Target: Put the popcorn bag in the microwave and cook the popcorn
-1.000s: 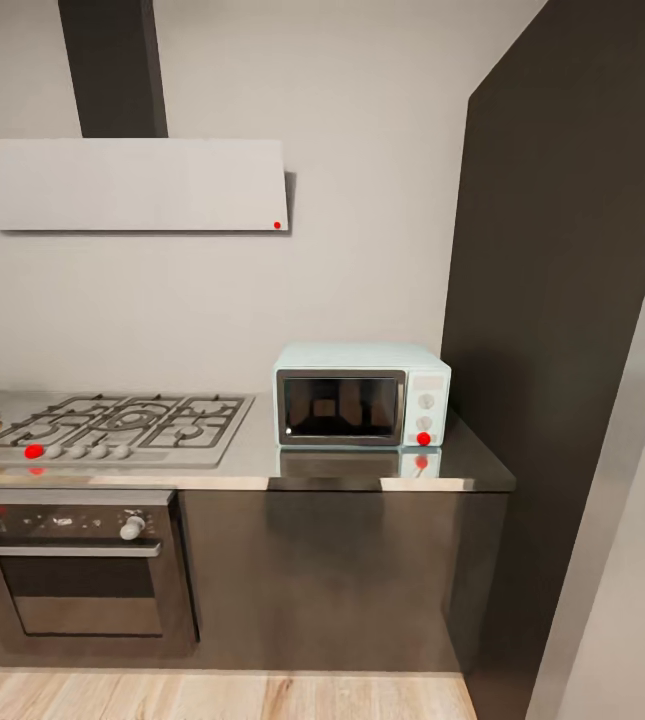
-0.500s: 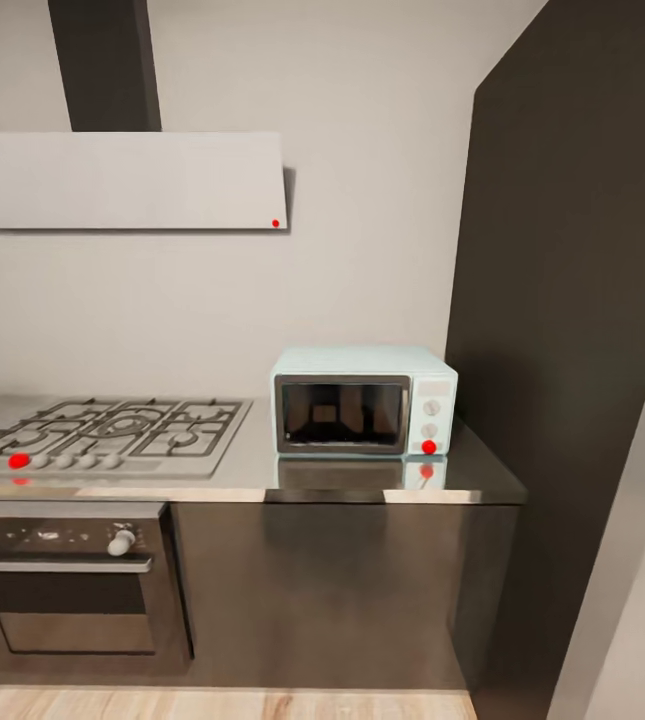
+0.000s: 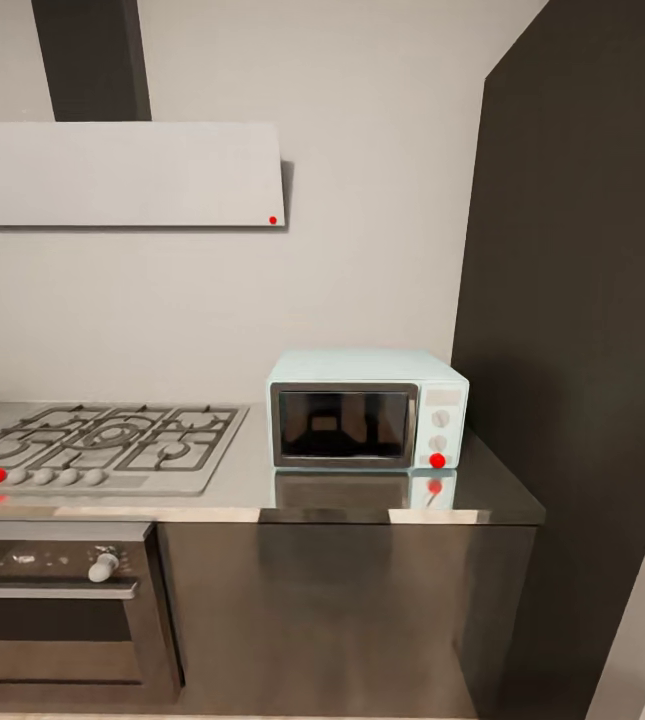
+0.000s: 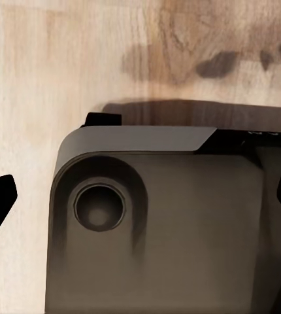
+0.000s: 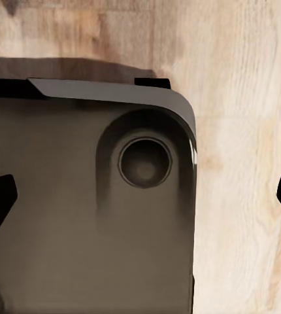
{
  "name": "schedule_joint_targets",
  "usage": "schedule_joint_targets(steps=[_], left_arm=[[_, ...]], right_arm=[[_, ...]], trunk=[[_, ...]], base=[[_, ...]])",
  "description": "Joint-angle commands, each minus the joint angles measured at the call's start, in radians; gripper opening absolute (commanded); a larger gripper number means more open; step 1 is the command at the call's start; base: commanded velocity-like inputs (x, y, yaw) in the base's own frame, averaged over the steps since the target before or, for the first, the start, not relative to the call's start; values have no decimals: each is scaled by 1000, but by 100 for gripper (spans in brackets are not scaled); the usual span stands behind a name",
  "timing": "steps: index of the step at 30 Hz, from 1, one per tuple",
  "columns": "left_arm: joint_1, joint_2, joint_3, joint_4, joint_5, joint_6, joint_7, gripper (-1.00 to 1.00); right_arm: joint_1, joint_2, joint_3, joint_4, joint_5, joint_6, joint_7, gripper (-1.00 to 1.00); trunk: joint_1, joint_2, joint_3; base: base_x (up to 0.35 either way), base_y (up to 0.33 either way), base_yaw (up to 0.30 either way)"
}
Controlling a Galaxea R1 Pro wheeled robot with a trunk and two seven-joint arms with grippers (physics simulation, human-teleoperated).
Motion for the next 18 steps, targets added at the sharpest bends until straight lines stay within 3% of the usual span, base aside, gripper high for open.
schedule_joint_targets(steps=[1, 11, 12, 15, 18], left_arm=[[0, 0, 1, 0, 6, -2, 0, 100], [0, -2, 2, 1, 6, -4, 0, 100], [0, -2, 2, 1, 6, -4, 1, 100], [0, -2, 2, 1, 6, -4, 4, 100], [0, -2, 2, 1, 6, -4, 5, 100]], right_arm=[[0, 1, 1, 0, 1, -3, -2, 100], [0, 8, -6, -14, 5, -3, -3, 100], [0, 8, -3, -111, 9, 5, 9, 100], [0, 7, -2, -282, 10, 80, 8, 100], [0, 7, 2, -615, 10, 377, 7, 100]], trunk=[[0, 0, -1], [0, 0, -1], [0, 0, -1], [0, 0, -1], [0, 0, -1]], base=[[4, 0, 0], [0, 0, 0], [0, 0, 0], [0, 0, 0], [0, 0, 0]])
